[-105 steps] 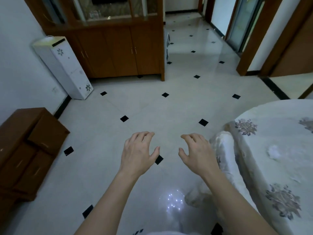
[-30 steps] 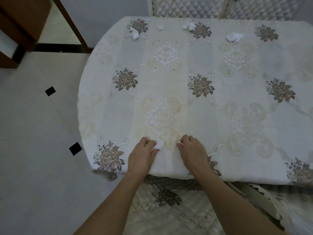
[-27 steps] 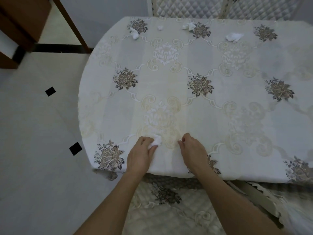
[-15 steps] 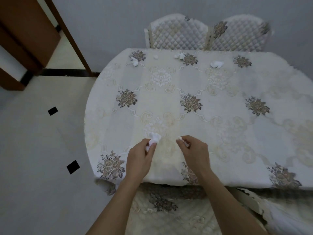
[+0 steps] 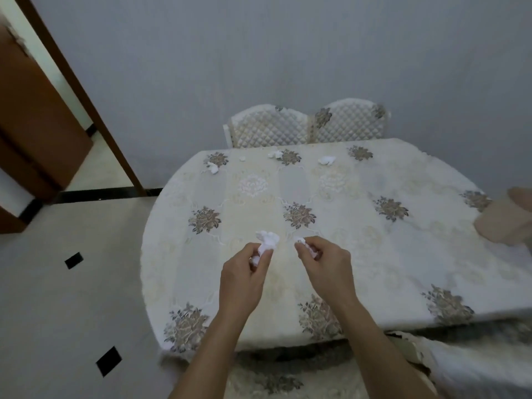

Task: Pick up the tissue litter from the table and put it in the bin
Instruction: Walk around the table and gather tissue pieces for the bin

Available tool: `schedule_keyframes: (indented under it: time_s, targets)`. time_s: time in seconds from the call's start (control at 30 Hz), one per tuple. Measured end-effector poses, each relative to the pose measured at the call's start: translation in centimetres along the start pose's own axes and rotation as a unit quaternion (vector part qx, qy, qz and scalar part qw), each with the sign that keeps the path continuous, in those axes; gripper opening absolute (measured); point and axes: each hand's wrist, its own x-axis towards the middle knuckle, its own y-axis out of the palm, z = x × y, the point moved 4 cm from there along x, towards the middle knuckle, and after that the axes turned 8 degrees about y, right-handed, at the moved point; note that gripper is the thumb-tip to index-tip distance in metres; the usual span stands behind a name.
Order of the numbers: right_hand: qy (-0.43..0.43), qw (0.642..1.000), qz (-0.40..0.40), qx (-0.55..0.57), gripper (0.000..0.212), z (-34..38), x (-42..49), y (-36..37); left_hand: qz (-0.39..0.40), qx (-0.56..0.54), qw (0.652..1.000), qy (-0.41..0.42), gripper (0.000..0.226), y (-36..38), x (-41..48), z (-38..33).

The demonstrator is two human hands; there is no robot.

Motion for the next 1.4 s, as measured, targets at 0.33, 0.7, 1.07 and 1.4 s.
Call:
schedule_keyframes:
  time_s: [0.33,0.7,1.07,1.4]
  targets:
    - [0.105,0.981,-0.154,-0.047,0.022,-4.5,-7.1,-8.2,0.143,-0.087,0.98,0.104,0.018,6.2,-1.5,-4.6]
    - [0.261,0.891,-0.36,-0.09,0.022,-11.3,-21.9,-20.3,0.325,-0.153,0.905,0.229,0.013,15.9,-10.4,-13.6]
    - [0.326,0.828,-0.448,-0.092,0.035,-17.9,-31.5,-28.3,0.416,-0.185,0.836,0.307,0.018,25.0,-19.4,-22.1]
    - [0.336,0.833,-0.435,-0.064,0.034,-28.2,-30.8,-40.3,0.42,-0.131,0.838,0.324,0.025,37.0,-24.1,-31.0]
